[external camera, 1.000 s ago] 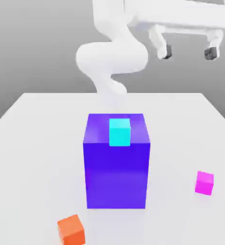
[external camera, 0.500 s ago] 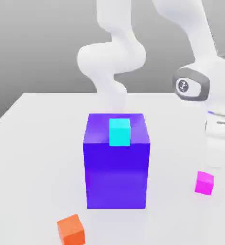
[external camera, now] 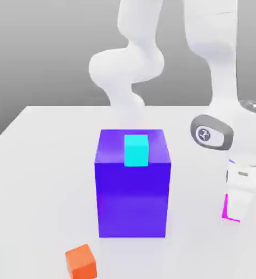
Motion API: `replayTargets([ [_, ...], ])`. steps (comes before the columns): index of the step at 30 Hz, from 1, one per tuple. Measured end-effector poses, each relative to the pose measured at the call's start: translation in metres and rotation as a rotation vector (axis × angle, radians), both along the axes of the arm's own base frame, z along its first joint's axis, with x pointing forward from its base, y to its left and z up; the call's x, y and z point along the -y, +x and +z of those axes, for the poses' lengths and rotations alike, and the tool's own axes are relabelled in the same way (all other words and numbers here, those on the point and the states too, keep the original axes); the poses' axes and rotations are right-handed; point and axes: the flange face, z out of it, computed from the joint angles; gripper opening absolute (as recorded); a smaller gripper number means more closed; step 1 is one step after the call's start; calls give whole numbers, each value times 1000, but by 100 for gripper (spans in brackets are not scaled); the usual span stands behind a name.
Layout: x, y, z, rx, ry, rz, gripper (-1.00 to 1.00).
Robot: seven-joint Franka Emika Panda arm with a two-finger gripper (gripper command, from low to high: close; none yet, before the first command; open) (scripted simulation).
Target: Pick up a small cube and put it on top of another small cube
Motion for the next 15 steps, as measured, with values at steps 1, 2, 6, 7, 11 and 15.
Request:
replayTargets([
  [1,0,0,10,0,0,0,-100],
  [2,0,0,20,0,-1,0,-100],
  [6,23,53,51,10,31,-173,-100],
  [7,40,76,54,9,36,-253,-100],
  [11,129,159,67,8,55,-581,-100],
  [15,227,209,79,12,74,-856,-100],
])
